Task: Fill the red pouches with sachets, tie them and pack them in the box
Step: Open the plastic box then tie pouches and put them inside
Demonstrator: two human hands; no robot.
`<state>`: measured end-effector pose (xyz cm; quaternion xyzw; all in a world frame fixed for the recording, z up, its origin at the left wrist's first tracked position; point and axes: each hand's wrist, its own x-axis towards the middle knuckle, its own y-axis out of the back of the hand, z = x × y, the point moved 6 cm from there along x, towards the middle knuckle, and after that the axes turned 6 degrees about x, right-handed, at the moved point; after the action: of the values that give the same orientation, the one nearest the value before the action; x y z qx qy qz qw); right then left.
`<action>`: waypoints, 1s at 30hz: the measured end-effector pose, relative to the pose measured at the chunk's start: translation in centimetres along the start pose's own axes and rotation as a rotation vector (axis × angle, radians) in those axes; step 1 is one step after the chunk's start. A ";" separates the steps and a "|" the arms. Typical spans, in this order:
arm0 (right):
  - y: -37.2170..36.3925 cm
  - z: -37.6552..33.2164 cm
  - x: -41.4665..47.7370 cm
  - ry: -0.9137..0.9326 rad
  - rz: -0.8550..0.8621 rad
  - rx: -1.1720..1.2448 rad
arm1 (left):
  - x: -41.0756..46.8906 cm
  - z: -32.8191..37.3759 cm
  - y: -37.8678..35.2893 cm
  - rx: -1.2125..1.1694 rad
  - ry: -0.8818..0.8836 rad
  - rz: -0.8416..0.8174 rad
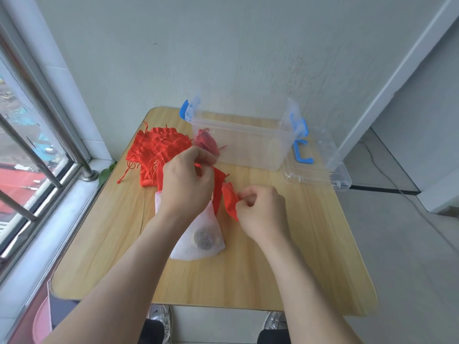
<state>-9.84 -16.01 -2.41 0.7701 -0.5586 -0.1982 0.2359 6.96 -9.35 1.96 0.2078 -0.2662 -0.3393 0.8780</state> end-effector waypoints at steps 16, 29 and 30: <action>2.3 -0.7 -5.1 0.030 -0.026 0.699 | -6.9 3.5 0.6 -0.581 0.293 -0.342; 2.6 -2.1 -6.8 0.157 0.002 0.539 | -8.3 1.3 0.4 -0.620 0.452 -0.106; 2.8 -1.9 -6.4 0.184 0.051 0.493 | -8.0 1.2 0.4 -0.619 0.459 -0.080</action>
<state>-12.84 -10.35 0.99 0.8048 -0.5854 0.0208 0.0962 1.42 -3.66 0.50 0.0136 0.0603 -0.3822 0.9220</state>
